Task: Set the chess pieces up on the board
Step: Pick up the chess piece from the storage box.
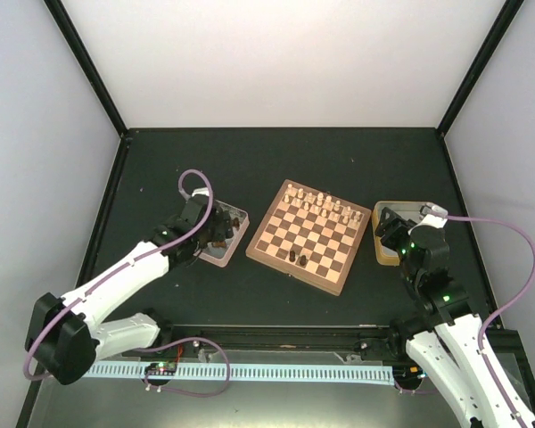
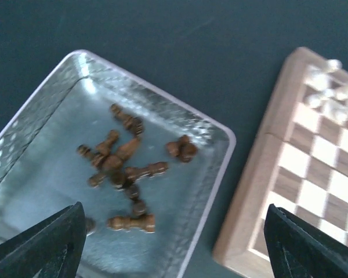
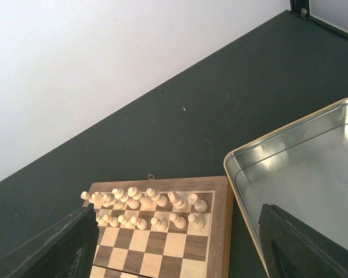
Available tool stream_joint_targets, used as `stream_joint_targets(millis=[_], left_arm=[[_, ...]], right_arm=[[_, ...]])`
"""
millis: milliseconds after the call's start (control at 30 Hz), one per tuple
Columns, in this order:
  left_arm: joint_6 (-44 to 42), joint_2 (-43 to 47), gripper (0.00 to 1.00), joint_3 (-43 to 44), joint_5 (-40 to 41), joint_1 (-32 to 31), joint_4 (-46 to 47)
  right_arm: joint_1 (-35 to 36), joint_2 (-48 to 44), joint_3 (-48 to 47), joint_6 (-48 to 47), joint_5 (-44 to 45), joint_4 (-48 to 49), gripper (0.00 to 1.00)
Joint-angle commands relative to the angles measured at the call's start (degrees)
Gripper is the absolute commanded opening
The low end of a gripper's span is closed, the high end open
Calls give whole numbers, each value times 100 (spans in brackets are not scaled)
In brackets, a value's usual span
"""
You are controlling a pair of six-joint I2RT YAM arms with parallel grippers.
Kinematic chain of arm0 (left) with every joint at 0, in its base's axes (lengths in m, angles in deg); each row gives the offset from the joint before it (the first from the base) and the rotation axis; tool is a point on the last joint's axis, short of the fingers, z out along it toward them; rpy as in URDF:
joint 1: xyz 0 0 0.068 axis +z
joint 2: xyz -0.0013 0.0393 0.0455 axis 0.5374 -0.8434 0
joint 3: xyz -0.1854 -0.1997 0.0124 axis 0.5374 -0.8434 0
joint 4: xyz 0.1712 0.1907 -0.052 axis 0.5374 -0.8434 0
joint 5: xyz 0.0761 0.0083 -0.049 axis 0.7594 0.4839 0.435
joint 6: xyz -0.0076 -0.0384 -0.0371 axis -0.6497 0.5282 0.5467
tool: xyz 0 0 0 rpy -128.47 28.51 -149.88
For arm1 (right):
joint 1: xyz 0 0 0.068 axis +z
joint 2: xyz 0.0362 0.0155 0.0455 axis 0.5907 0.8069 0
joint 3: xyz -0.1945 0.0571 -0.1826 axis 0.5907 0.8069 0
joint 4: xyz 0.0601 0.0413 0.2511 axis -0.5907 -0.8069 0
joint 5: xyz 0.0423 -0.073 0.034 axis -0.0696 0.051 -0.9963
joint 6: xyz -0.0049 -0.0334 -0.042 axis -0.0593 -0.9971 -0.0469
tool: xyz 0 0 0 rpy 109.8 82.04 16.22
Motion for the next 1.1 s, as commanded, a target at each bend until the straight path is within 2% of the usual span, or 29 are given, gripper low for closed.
stream_joint_targets(millis=[0, 100, 200, 400, 633, 733, 900, 1067], left_arm=[[350, 103, 80, -321, -26, 495, 180], [355, 16, 61, -487, -60, 830, 193], [318, -191, 47, -566, -254, 1155, 175], [62, -1056, 39, -243, -785, 1402, -75], [-15, -1828, 23, -52, -926, 1451, -48], [-11, -1878, 21, -52, -899, 1451, -35], [-119, -1816, 7, -12, -808, 1451, -32], [-211, -1489, 4, 110, -863, 1442, -143]], right_arm=[[29, -6, -54, 61, 123, 11, 77], [29, -33, 9, 88, 69, 28, 77], [29, -38, 40, 92, 42, 12, 77], [29, -45, 79, 131, -34, 65, 77], [29, -57, 111, 162, -72, 41, 77], [33, -65, 111, 158, -51, 18, 77], [29, -33, 121, 162, -48, 59, 77], [29, 40, 120, 162, -75, 127, 77]])
